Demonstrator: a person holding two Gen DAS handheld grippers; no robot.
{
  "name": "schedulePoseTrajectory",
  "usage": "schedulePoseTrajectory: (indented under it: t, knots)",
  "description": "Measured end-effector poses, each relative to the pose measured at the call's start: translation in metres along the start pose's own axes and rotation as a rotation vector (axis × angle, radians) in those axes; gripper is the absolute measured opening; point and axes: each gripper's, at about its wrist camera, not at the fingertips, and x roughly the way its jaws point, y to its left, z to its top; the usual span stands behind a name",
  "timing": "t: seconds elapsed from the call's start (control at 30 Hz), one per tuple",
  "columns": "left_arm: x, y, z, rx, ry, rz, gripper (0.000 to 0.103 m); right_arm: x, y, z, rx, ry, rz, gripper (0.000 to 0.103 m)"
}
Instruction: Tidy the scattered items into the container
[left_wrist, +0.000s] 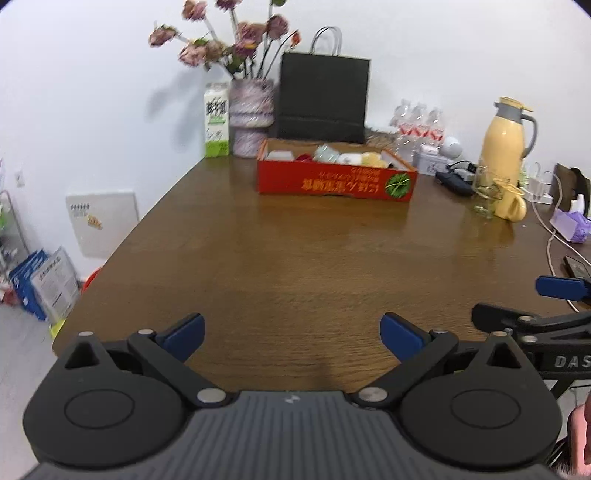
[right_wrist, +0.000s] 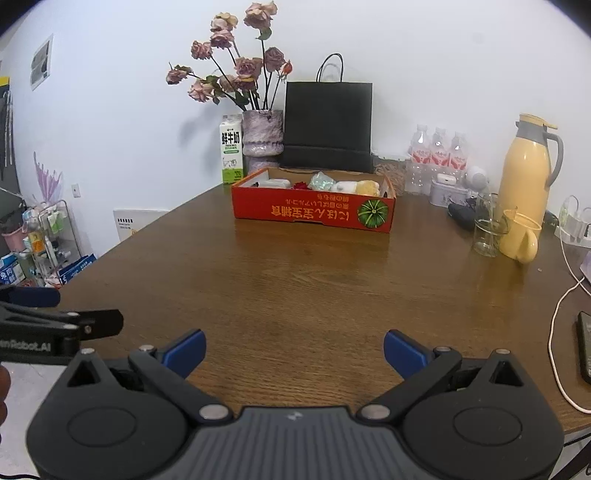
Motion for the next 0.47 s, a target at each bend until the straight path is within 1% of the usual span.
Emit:
schedulePoseTrajectory:
  t: [0.1,0.23,0.33,0.47]
  knots:
    - [0.0,-0.005,-0.002,0.014,-0.008,-0.006,0.103,0.002,-0.001,-0.001,0.006,0.007,0.01,0.103]
    - [0.002,-0.004,-0.004,0.0,-0.002,-0.023,0.103,0.005,-0.004,-0.002,0.014,0.013,0.015,0.103]
    - [0.002,-0.006,-0.004,0.015,-0.026,-0.022,0.103,0.01,-0.007,-0.002,0.039,0.013,0.018,0.103]
    - [0.002,-0.007,-0.002,0.015,-0.071,-0.017,0.103,0.012,-0.008,-0.001,0.031,-0.004,0.022,0.103]
